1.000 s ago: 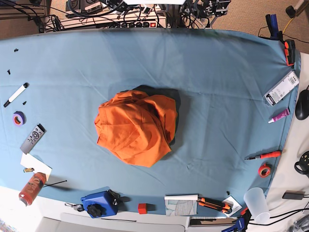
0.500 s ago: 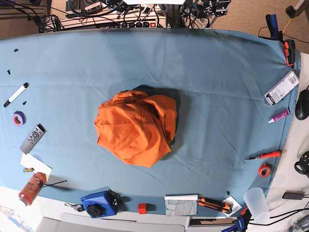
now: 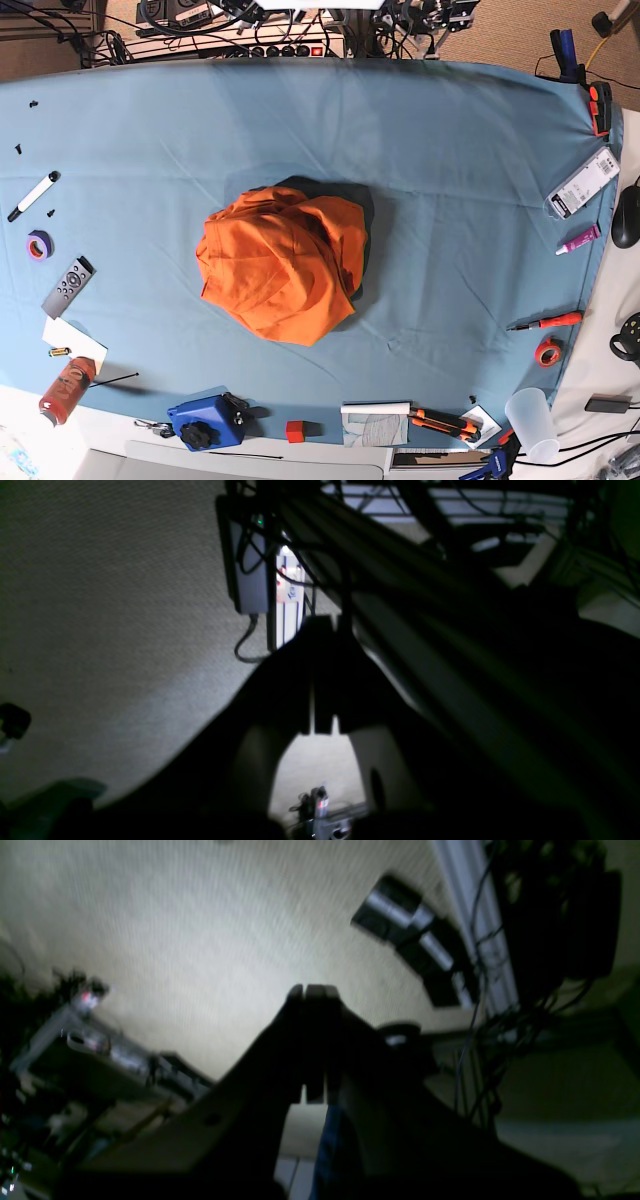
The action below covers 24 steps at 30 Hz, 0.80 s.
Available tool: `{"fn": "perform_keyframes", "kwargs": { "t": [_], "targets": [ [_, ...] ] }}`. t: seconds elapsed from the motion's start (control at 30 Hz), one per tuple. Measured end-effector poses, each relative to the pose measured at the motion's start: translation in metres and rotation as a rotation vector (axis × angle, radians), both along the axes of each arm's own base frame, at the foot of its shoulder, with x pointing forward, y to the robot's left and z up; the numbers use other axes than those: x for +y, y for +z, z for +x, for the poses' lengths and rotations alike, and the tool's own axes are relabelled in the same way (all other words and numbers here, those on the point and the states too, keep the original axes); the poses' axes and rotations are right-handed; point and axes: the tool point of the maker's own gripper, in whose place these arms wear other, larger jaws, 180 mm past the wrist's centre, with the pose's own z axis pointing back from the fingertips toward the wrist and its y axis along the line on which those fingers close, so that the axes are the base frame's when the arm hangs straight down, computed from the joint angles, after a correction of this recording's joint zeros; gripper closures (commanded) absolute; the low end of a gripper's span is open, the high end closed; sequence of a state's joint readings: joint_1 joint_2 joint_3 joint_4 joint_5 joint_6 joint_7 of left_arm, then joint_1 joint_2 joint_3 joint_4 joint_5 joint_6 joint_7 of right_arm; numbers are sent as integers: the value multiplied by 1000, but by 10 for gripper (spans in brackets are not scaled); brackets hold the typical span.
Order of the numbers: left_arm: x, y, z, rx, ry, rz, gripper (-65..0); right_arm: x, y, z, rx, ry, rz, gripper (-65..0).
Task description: Layout the t-shirt on the table in an organized manner, then fold the t-shirt properly
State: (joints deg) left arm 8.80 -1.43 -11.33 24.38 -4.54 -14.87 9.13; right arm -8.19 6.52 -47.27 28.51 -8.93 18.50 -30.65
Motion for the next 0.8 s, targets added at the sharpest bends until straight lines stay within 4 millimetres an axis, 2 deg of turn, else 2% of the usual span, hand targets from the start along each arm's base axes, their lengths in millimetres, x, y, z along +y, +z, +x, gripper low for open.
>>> {"fn": "perform_keyframes", "kwargs": {
  "t": [0.2, 0.37, 0.47, 0.57, 0.7, 0.8],
  "targets": [
    [32, 3, -39, 37, -32, -1, 0, -28, 6, -22, 42, 19, -62, 0],
    [73, 12, -60, 20, -63, 70, 0, -70, 21, -35, 14, 58, -83, 0],
    [105, 22, -63, -18, -84, 162, 0, -83, 34, -23, -88, 67, -93, 0],
    [127, 36, -67, -56, -95, 243, 0, -87, 52, -5, -199, 64, -120, 0],
    [145, 57, -76, -85, -99, 346, 0, -89, 80, 5, -286, 102, -148, 0],
    [145, 73, -80, -75, -116, 361, 0, -83, 100, 9, -364, 96, -154, 0]
  ]
}}
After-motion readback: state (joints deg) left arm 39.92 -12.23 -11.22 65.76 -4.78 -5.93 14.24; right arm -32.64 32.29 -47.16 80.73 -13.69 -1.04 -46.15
